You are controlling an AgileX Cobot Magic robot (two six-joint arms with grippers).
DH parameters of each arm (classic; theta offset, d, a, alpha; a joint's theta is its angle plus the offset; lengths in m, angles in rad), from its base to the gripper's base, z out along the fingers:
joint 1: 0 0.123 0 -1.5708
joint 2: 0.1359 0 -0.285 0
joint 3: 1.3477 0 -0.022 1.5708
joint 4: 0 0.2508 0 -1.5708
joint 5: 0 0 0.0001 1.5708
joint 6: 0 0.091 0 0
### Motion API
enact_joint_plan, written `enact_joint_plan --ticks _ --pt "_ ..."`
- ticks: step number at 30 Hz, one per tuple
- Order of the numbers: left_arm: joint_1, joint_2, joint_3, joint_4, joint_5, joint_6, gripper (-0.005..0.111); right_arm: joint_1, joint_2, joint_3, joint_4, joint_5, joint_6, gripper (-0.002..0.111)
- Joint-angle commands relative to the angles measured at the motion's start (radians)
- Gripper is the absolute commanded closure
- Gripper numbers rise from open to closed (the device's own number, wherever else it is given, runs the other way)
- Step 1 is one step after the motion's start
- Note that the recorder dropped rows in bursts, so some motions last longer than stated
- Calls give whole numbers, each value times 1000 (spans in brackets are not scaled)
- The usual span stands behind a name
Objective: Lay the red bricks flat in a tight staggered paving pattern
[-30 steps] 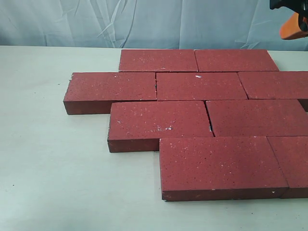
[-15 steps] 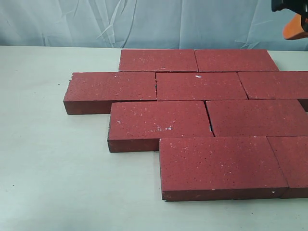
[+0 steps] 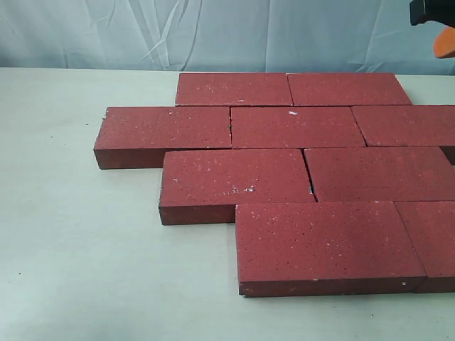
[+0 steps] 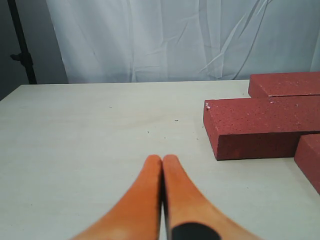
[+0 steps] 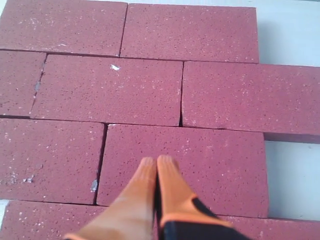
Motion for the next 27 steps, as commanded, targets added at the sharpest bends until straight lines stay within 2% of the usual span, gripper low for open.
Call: enact_joint_plan --ticks 1,11,27 --pt "4 -6 5 4 -2 -3 107 -4 -7 6 -37 -7 -6 109" --pt "4 -6 5 4 -2 -3 107 -4 -37 6 -41 -10 -6 109" --pt "4 -6 5 4 -2 -3 107 -4 -281 44 -55 -8 -6 109"
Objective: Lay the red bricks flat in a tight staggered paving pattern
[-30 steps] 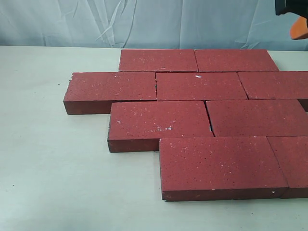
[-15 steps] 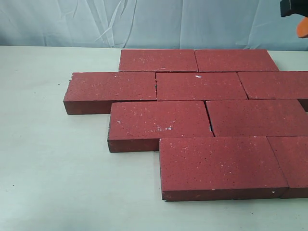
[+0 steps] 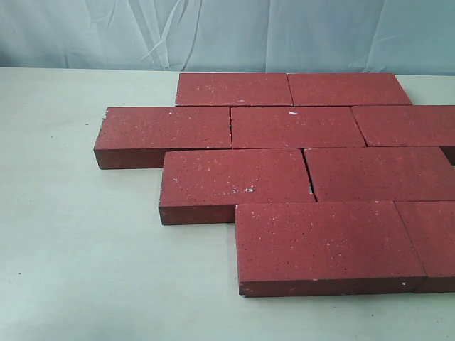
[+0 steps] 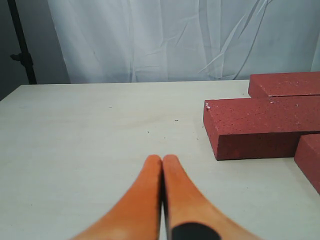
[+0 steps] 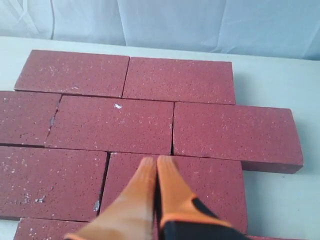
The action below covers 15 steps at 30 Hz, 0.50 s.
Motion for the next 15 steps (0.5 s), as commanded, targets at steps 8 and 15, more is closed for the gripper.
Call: enact_joint_plan --ticks 8,15 --pt "4 -6 5 4 -2 -3 107 -4 -257 333 -58 -63 -5 109" --pt "4 -6 5 4 -2 -3 107 -4 -493 569 -42 -113 -5 109"
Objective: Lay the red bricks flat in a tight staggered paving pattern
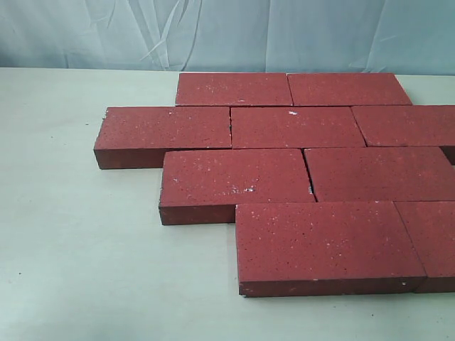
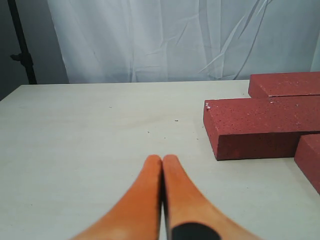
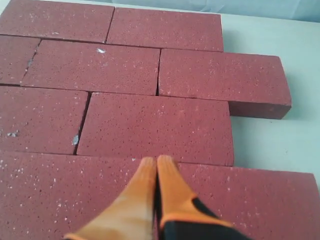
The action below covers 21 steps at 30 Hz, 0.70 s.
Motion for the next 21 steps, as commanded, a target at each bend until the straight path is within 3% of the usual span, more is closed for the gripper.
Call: enact_joint_plan --ticks 1,11,15,21 --pt "4 -6 5 4 -2 -3 107 -4 -153 129 2 -33 -5 109" --pt "4 -6 5 4 -2 -3 107 -12 -478 362 -4 -231 -5 109" --pt "4 -6 5 4 -2 -3 107 -86 -535 400 4 -281 -5 109" --pt "4 -6 5 4 -2 -3 107 -85 -558 404 47 -288 -5 109"
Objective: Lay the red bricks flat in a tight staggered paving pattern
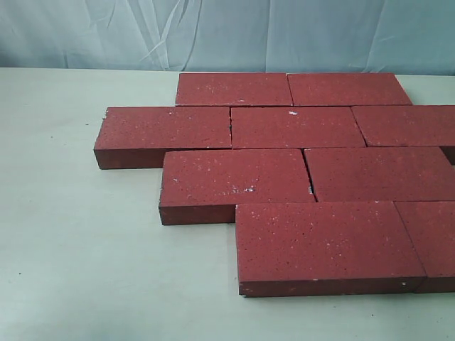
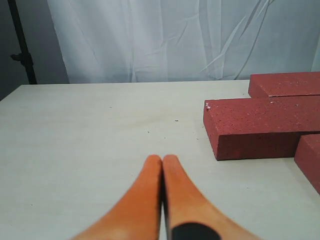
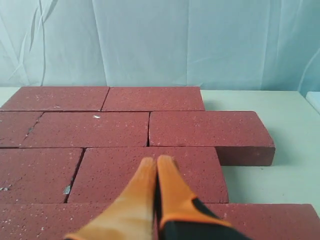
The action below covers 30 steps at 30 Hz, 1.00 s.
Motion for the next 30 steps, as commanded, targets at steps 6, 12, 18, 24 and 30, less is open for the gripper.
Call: enact_joint_plan --ticks 6,12,18,24,30 --pt "4 -6 5 4 -2 -3 107 -4 -7 6 23 -17 -5 109" --pt "4 -6 5 4 -2 -3 107 -4 -24 6 23 -17 -5 109" --pt "4 -6 5 4 -2 -3 107 -4 -99 137 44 -179 -5 109" --pt "4 -6 5 4 -2 -3 107 -4 -111 290 69 -320 -5 109" --pt "4 -6 5 13 -2 -3 107 -4 -111 358 69 -320 -5 109"
